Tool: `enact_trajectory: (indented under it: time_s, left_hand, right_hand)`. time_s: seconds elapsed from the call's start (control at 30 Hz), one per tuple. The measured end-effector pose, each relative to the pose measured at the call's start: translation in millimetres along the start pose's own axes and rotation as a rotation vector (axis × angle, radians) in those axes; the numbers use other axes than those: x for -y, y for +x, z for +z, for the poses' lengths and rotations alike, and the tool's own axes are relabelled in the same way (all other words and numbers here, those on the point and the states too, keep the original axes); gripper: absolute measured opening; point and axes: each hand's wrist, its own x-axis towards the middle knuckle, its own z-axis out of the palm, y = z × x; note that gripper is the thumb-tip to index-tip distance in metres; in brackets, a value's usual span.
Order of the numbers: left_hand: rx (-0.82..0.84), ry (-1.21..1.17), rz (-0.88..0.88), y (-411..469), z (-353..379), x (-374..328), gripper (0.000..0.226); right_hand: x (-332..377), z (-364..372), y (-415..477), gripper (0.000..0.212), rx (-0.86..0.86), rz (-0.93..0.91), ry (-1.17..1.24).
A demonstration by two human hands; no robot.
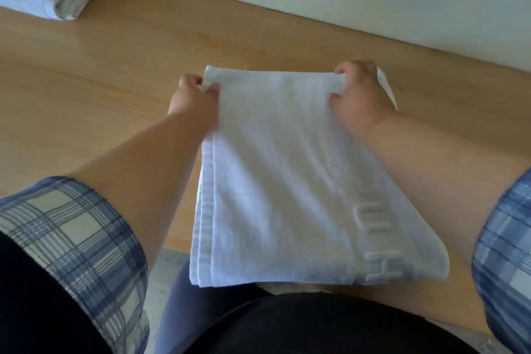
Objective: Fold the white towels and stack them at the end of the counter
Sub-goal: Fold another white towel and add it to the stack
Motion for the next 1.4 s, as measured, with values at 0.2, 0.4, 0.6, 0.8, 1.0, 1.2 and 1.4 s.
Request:
enact_trajectory:
  time_s: [0.2,0.4,0.6,0.8,1.0,1.2,1.4]
  left_hand:
    - [0.090,-0.067,0.016,-75.0,-25.4,43.0,0.059]
    - [0.323,0.115,-0.100,-162.3,-37.3,87.1,0.031]
    - [0.403,0.161,-0.112,-187.3,-46.1,95.8,0.036]
    - [0.300,0.119,-0.010,-200.7,-43.5,110.0,0.042]
    - [0.075,0.041,0.069,-184.5,-42.5,116.5,0.038]
    - [-0.013,0.155,0.110,-152.6,-45.2,107.4,0.035]
    - [-0.086,0.025,0.031,-131.3,-53.3,107.6,0.021]
  right_hand:
    - [60.1,27.6,-77.4,0.041,0.302,-0.401,-0.044]
    - [99.8,41.5,-88.0,0.044,0.449,-0.517,-0.274]
    - [151.2,54.0,-93.2,0.047,0.723,-0.689,-0.373]
    - [158.5,57.1,-90.9,0.013,0.643,-0.798,-0.417]
    - [161.7,54.7,-94.2,0.015,0.459,-0.697,-0.298]
    - [152.6,54.9,-101.6,0.032,0.474,-0.693,-0.233]
    - [134.3,57.1,-139.5,0.090,0.607,-0.595,-0.383]
